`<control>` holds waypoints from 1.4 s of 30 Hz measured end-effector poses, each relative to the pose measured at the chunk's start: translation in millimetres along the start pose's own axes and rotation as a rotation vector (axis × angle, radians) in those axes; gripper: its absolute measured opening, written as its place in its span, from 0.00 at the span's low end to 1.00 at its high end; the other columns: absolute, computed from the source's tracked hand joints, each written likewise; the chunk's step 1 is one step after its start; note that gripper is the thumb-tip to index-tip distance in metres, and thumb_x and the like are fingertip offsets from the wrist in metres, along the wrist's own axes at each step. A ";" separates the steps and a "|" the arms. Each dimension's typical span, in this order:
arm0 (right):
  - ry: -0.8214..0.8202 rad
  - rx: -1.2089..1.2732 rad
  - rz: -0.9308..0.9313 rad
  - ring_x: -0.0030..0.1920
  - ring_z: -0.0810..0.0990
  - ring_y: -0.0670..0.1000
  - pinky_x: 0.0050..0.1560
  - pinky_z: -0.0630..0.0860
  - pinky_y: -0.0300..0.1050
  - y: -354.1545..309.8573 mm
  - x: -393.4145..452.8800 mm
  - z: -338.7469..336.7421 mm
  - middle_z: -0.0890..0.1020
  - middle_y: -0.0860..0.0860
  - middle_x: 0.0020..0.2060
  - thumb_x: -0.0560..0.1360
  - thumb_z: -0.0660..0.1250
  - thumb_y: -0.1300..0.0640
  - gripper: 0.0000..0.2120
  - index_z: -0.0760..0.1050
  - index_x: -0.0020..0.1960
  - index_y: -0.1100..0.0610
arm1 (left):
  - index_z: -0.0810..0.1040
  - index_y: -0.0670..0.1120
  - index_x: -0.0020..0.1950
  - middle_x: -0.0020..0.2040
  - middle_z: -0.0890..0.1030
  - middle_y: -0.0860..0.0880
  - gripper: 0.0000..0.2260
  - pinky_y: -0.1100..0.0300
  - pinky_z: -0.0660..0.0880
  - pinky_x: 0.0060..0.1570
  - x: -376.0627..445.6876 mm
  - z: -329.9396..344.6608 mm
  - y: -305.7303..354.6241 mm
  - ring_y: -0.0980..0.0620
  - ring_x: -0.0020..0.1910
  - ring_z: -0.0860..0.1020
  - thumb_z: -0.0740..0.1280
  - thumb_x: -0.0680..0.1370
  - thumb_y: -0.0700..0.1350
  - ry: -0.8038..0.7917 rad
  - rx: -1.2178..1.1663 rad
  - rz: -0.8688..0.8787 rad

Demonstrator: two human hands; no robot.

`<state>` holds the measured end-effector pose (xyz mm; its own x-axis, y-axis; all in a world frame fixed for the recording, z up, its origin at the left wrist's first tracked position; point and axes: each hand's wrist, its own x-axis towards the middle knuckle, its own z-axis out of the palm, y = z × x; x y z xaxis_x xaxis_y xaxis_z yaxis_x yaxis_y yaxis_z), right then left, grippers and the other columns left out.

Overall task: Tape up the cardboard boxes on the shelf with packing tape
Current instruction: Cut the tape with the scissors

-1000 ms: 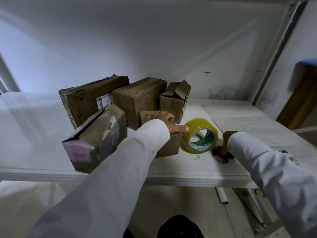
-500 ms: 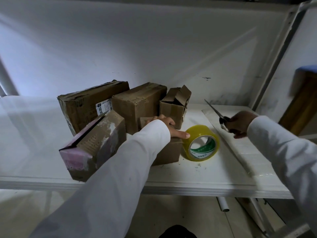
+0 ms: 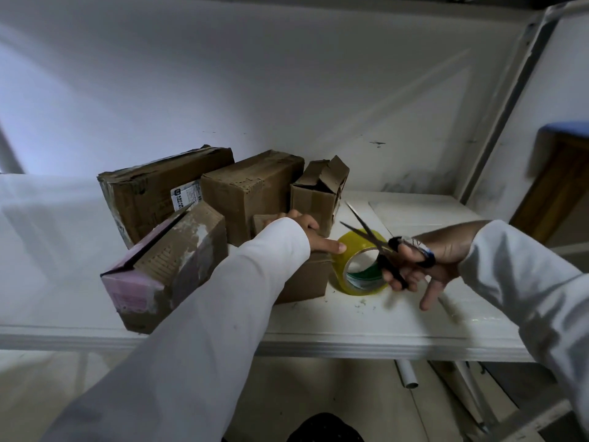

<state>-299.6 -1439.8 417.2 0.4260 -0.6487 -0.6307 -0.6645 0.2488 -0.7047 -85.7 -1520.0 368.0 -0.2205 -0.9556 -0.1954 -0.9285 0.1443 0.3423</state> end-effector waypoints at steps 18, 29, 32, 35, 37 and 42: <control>-0.117 0.136 0.060 0.37 0.83 0.48 0.41 0.80 0.42 36.5 52.3 41.7 0.85 0.52 0.38 0.35 0.72 0.24 0.53 0.74 0.48 0.59 | 0.68 0.54 0.69 0.72 0.62 0.49 0.34 0.46 0.59 0.71 1.0 2.5 -0.5 0.45 0.73 0.57 0.67 0.68 0.69 0.043 -0.012 -0.005; -0.010 0.299 -0.041 0.37 0.84 0.51 0.40 0.81 0.43 21.6 73.3 58.0 0.85 0.55 0.38 0.31 0.71 0.24 0.56 0.75 0.48 0.61 | 0.69 0.55 0.68 0.71 0.63 0.50 0.33 0.45 0.59 0.71 0.0 4.1 -1.9 0.45 0.73 0.57 0.67 0.68 0.69 0.066 -0.031 0.006; 0.015 0.321 -0.040 0.36 0.84 0.51 0.39 0.81 0.43 20.1 74.7 60.8 0.85 0.55 0.38 0.31 0.71 0.25 0.56 0.74 0.48 0.61 | 0.69 0.55 0.68 0.71 0.63 0.50 0.33 0.45 0.58 0.71 0.1 4.5 -2.3 0.46 0.73 0.56 0.67 0.68 0.69 0.076 -0.021 0.007; 0.033 0.336 -0.039 0.36 0.84 0.51 0.39 0.82 0.43 19.0 74.3 62.5 0.85 0.55 0.38 0.30 0.71 0.25 0.56 0.75 0.48 0.61 | 0.69 0.55 0.68 0.71 0.63 0.49 0.33 0.44 0.58 0.71 0.0 5.5 -2.9 0.45 0.73 0.57 0.66 0.68 0.70 0.085 -0.007 0.012; 0.046 0.334 -0.039 0.36 0.84 0.51 0.39 0.82 0.43 17.9 73.1 63.3 0.85 0.55 0.37 0.30 0.71 0.25 0.56 0.75 0.48 0.61 | 0.70 0.55 0.67 0.71 0.64 0.49 0.31 0.44 0.57 0.71 0.1 5.9 -2.7 0.45 0.72 0.57 0.65 0.69 0.70 0.089 -0.009 0.012; 0.084 0.349 -0.002 0.34 0.84 0.52 0.36 0.81 0.44 13.9 68.9 66.4 0.85 0.55 0.35 0.27 0.71 0.26 0.56 0.75 0.46 0.61 | 0.76 0.56 0.62 0.70 0.65 0.49 0.28 0.46 0.57 0.70 0.0 -0.2 2.1 0.45 0.71 0.58 0.65 0.69 0.70 0.108 -0.055 -0.042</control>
<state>-238.7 -1433.3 342.4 0.3654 -0.7028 -0.6104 -0.4075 0.4688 -0.7837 -87.6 -1519.7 368.8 -0.1455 -0.9830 -0.1121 -0.9178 0.0918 0.3862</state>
